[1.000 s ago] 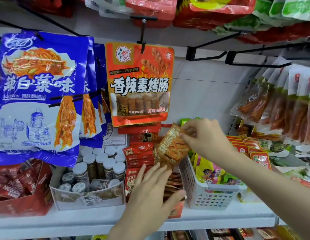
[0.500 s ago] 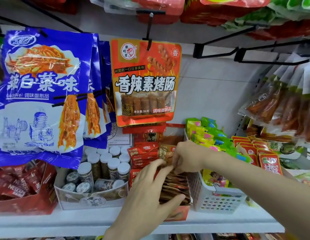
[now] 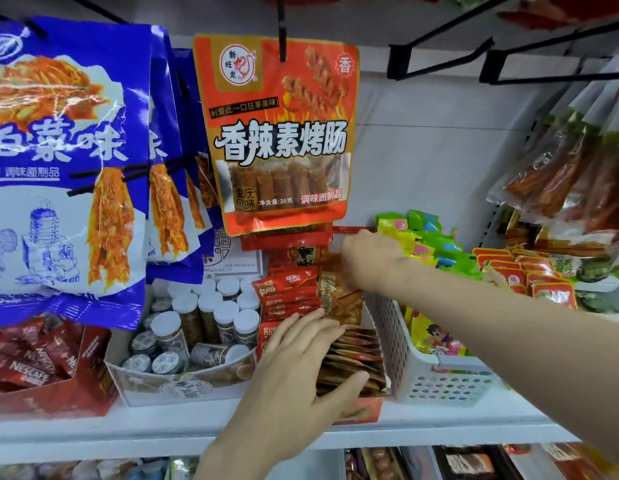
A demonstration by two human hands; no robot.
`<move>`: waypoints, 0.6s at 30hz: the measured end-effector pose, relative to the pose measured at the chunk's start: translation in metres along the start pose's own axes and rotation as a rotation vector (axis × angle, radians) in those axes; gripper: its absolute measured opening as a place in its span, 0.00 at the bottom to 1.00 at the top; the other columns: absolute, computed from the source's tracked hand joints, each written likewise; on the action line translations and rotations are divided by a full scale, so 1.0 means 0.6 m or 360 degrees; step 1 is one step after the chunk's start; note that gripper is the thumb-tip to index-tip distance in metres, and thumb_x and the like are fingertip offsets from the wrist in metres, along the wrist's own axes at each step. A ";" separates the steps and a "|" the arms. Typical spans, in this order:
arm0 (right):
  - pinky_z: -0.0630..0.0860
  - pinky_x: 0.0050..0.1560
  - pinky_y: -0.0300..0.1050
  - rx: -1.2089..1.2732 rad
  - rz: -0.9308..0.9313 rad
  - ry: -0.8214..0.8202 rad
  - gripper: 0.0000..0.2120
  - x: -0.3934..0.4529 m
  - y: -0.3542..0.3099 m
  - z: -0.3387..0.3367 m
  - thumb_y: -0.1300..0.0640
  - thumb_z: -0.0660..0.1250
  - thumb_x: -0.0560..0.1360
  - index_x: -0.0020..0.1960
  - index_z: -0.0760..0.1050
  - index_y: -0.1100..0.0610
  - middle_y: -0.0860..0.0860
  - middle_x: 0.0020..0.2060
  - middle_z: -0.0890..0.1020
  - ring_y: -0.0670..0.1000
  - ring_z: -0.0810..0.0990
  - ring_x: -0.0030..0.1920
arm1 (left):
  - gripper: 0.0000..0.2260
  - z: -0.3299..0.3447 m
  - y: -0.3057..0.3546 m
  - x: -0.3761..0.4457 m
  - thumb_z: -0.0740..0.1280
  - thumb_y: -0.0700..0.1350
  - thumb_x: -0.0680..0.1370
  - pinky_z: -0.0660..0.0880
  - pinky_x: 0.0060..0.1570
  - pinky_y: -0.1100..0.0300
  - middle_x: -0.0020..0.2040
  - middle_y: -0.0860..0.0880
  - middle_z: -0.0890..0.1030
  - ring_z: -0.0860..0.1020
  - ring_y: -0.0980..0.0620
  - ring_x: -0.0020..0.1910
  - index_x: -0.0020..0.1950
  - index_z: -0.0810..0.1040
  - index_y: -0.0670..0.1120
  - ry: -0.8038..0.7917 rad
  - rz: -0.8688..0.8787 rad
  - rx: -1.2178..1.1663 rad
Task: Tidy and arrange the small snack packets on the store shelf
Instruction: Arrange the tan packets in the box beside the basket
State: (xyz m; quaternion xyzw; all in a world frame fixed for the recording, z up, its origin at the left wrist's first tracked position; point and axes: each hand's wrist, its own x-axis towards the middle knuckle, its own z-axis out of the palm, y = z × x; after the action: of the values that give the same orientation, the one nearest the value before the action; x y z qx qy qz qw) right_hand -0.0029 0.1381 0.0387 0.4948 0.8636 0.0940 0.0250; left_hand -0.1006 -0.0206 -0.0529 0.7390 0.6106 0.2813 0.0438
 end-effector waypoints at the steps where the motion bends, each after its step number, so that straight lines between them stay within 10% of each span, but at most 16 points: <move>1: 0.76 0.53 0.49 0.0002 -0.0005 0.0018 0.20 -0.001 -0.001 0.004 0.55 0.71 0.75 0.64 0.73 0.56 0.57 0.61 0.75 0.59 0.78 0.61 | 0.31 0.000 -0.001 0.001 0.49 0.72 0.76 0.36 0.73 0.68 0.73 0.67 0.63 0.45 0.73 0.73 0.74 0.65 0.59 0.0005 0.0003 0.0005; 13: 0.74 0.45 0.47 0.0381 -0.0016 0.0654 0.06 -0.100 0.099 -0.084 0.58 0.67 0.74 0.50 0.80 0.52 0.55 0.43 0.84 0.61 0.80 0.49 | 0.32 -0.009 0.009 0.003 0.48 0.72 0.76 0.35 0.72 0.68 0.75 0.65 0.61 0.42 0.77 0.70 0.75 0.63 0.59 -0.0151 -0.0086 -0.0110; 18: 0.77 0.50 0.48 0.0386 0.0007 0.0507 0.07 -0.111 0.098 -0.080 0.57 0.67 0.75 0.52 0.81 0.51 0.55 0.47 0.85 0.61 0.80 0.52 | 0.33 -0.008 0.019 0.000 0.46 0.72 0.75 0.39 0.75 0.63 0.75 0.64 0.61 0.47 0.70 0.73 0.75 0.64 0.58 -0.0131 -0.0135 -0.0115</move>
State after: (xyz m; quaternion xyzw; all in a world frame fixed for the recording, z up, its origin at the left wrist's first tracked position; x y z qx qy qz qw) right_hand 0.0745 0.1030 0.0937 0.4749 0.8605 0.0665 -0.1719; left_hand -0.0930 -0.0249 -0.0443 0.7213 0.6286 0.2704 0.1072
